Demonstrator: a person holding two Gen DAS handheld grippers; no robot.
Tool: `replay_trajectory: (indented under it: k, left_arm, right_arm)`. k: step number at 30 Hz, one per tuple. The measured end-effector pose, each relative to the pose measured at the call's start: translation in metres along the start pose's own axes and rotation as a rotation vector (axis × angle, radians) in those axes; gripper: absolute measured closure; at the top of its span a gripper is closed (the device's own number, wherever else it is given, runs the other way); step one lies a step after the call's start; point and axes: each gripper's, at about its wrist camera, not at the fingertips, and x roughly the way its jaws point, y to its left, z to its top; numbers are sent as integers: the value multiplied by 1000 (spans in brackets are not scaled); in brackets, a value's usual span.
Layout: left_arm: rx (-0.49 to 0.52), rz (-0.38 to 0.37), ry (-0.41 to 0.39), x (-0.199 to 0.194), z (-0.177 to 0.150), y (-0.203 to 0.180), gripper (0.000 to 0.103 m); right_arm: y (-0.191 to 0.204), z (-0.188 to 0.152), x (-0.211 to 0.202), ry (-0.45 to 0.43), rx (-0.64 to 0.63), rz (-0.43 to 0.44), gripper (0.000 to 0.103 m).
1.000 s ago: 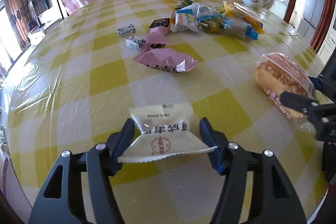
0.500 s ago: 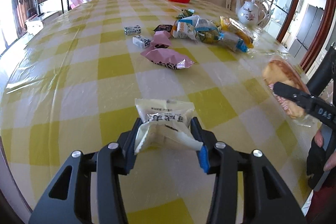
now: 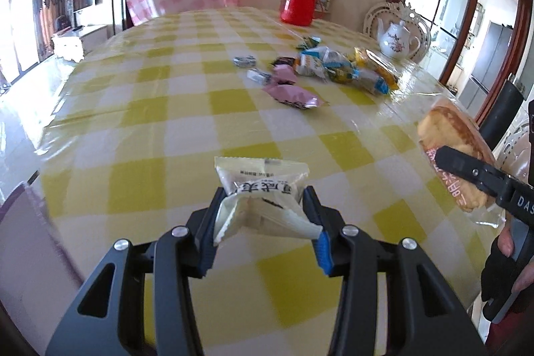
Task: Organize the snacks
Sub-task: 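Carry the pastry packet and cake bag to the side table and release them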
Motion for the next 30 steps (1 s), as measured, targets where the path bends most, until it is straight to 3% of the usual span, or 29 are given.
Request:
replay_trajectory:
  k: [10,18,22,30]
  left_arm:
    - [-44,107,-36,-57,-21,68,56]
    - [-46,225,3,-85,-38,127,56]
    - [-95,277,34,-93,-53,170,55]
    - [-173,384,94,-105,-75,229,54]
  right_arm:
    - [106,-20,20,57,-190,125,56]
    - [190,-44,45,148,-346,240,56]
    - [233,-57,54,191,-427,294,56]
    - [300,-89,84,272,-563,317,56]
